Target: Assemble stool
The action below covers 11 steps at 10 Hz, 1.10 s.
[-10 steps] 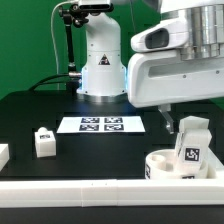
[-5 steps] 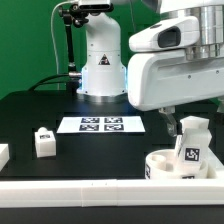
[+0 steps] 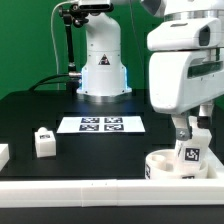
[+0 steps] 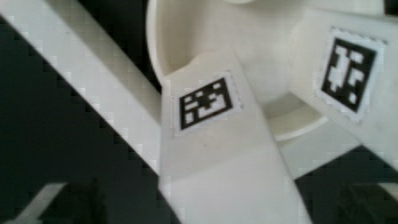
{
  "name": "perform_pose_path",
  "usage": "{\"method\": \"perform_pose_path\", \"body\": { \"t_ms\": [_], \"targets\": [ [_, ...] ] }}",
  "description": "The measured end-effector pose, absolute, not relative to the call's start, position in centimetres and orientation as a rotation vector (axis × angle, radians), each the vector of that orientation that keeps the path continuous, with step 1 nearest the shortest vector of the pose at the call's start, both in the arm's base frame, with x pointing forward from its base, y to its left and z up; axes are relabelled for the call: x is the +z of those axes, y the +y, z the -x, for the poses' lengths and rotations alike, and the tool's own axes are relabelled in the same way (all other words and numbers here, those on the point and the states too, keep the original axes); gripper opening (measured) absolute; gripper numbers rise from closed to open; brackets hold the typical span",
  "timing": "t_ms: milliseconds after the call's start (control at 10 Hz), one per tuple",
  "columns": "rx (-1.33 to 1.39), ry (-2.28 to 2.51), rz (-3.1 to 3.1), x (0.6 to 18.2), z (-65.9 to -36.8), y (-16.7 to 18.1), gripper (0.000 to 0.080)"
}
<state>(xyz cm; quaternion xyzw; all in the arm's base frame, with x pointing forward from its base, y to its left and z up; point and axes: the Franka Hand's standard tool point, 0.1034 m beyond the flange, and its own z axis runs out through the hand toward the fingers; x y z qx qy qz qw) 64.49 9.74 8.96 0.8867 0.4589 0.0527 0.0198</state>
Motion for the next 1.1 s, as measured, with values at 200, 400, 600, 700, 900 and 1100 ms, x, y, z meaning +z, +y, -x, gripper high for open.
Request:
{"method": "perform_pose_path", "body": {
  "t_ms": [200, 400, 600, 700, 900, 1100],
  "targets": [
    [0.144, 1.585, -2.638, 8.8, -64.5, 9.2, 0.0649],
    [0.123, 1.722, -2.526, 8.8, -64.6, 8.7, 0.0649],
    [0.117, 1.727, -2.523, 8.6, -64.5, 8.5, 0.0521],
    [0.117, 1.724, -2.525, 8.6, -64.5, 8.5, 0.0521],
    [0.117, 1.722, -2.526, 8.6, -64.5, 8.4, 0.0331],
    [0.118, 1.695, -2.545, 8.6, -64.5, 8.4, 0.0331]
  ]
}}
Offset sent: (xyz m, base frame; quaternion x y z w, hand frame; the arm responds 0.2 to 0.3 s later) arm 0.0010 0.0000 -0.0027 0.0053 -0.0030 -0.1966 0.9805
